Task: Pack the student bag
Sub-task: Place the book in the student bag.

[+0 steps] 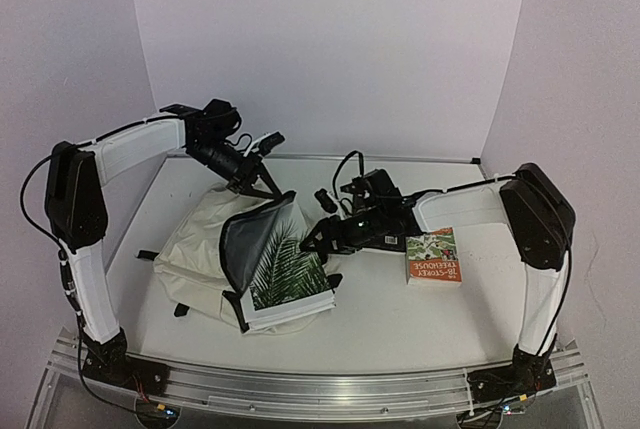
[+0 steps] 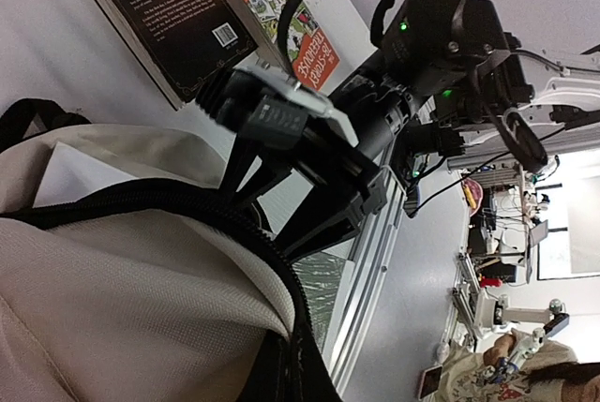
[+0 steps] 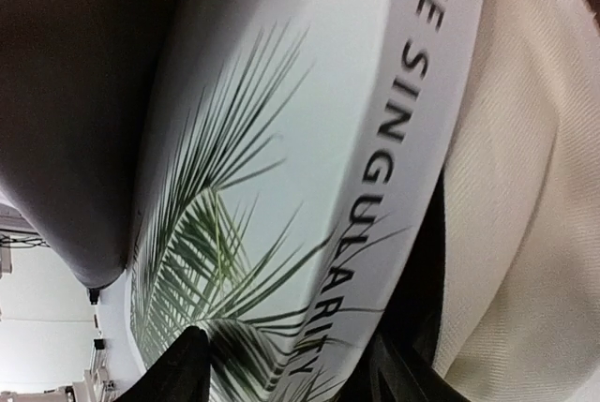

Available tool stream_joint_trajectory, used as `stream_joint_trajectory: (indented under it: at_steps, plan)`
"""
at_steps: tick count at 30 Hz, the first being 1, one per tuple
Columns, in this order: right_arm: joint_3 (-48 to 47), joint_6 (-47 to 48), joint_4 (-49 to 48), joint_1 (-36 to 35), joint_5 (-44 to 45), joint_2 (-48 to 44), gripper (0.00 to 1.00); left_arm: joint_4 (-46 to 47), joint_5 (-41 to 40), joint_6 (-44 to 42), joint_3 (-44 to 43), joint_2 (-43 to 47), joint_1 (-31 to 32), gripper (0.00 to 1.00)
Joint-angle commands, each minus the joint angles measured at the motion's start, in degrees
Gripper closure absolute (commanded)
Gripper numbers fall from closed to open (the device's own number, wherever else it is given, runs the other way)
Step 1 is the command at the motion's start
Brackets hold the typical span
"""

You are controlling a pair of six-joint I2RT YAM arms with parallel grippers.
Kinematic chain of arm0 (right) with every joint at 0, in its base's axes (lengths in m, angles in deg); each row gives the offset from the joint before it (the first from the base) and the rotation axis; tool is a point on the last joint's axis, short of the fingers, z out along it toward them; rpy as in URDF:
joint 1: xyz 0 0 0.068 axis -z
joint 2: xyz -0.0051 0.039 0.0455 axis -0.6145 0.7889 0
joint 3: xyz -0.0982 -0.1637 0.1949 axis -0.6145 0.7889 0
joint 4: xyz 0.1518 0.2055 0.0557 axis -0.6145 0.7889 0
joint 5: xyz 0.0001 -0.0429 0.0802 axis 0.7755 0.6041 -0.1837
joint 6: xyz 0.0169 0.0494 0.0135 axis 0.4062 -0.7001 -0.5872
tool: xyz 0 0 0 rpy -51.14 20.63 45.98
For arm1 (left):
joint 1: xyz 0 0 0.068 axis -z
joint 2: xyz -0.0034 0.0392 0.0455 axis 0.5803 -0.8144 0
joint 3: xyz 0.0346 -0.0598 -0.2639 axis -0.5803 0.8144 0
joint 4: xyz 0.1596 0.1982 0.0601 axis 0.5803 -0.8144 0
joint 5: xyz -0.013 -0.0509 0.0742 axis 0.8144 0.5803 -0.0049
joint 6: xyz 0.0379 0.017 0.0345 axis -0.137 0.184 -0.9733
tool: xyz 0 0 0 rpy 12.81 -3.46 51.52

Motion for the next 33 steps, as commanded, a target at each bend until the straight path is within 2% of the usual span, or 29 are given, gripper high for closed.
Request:
stream_joint_trajectory:
  at_steps: [1,7,12,17,23,27,33]
  plan:
    - [2.7,-2.8,-7.6,0.4,5.8,-7.1,0.34,13.7,-1.8,7.2,5.5,7.1,-0.6,1.0]
    - [11.9,-6.8,-6.7,0.3,12.0,-17.5,0.14,20.2,-3.1,11.5,9.3,10.0,-2.0,1.0]
    - [20.8,-20.1,-5.9,-0.4,18.2,-26.6,0.02,24.3,-6.4,15.6,10.1,10.9,-2.8,1.0]
    - [30.4,-37.0,-14.3,-5.4,22.9,-32.3,0.02,30.6,-7.5,20.3,12.9,12.3,-3.0,1.0]
    - [36.9,-47.9,-21.6,-10.2,27.9,-33.0,0.02,31.7,-5.1,20.2,13.4,11.9,-3.1,1.0]
    - [40.4,-53.4,-32.2,-12.2,28.4,-30.9,0.02,31.8,-4.2,19.7,13.6,12.1,-3.2,1.0]
    - [37.3,-55.6,-37.3,-15.1,27.9,-23.4,0.02,29.8,-3.6,18.7,12.6,12.4,-3.5,1.0]
